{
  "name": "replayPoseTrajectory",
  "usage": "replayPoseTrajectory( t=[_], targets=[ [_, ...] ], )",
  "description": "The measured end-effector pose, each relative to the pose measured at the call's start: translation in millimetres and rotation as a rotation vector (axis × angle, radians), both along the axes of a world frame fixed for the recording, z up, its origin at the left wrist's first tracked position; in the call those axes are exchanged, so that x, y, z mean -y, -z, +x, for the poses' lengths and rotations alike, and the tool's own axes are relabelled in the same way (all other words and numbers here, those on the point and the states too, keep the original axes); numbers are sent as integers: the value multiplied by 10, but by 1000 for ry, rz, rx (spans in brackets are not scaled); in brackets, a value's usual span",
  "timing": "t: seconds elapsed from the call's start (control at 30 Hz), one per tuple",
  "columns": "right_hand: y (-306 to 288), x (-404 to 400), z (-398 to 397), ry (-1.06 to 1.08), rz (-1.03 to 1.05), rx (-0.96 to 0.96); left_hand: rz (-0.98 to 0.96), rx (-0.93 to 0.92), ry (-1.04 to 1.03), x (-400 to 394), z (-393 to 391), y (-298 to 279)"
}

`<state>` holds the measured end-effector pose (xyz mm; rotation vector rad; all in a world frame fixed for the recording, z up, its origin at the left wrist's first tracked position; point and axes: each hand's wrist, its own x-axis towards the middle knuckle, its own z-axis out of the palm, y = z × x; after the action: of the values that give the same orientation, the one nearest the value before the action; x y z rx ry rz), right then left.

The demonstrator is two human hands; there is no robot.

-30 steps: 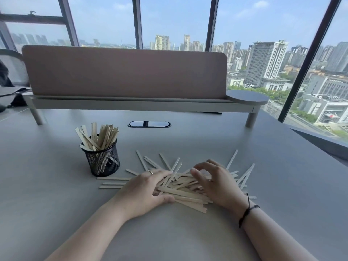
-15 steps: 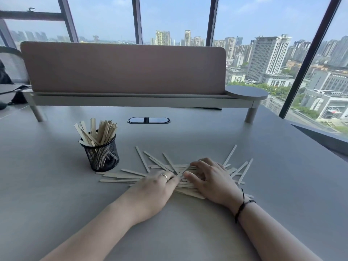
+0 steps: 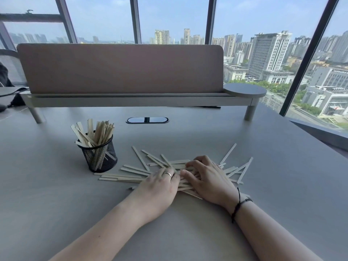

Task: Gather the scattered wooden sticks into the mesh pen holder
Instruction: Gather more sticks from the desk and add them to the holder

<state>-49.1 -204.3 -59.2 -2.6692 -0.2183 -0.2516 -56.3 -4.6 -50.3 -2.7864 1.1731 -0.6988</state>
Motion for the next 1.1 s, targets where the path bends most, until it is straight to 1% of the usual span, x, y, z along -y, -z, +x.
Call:
replayPoseTrajectory(
  t=[0.1,0.2,0.37,0.57,0.87,0.97,1.1],
  targets=[
    [-8,-14,-15,-6,21,-4,-21,-14,-17,-15,-15,-21],
    [-13,-39,-23,-18,50,6,5,-32,-67,-26,-9,-46],
    [-25,-51,-23,-21,209,5,14,-127,-181,-75,44,-62],
    [-78,-5,-24,-15,398,7,-13,-148,-238,-115,86,-115],
    [-85,33,-10,-22,490,28,-240,-1,-178,-268,61,-211],
    [-107,21,-48,-69,496,38,-314,-11,-157,-296,57,-207],
    [-123,6,-78,-103,464,79,-413,-71,-141,-345,75,-194]
  ],
)
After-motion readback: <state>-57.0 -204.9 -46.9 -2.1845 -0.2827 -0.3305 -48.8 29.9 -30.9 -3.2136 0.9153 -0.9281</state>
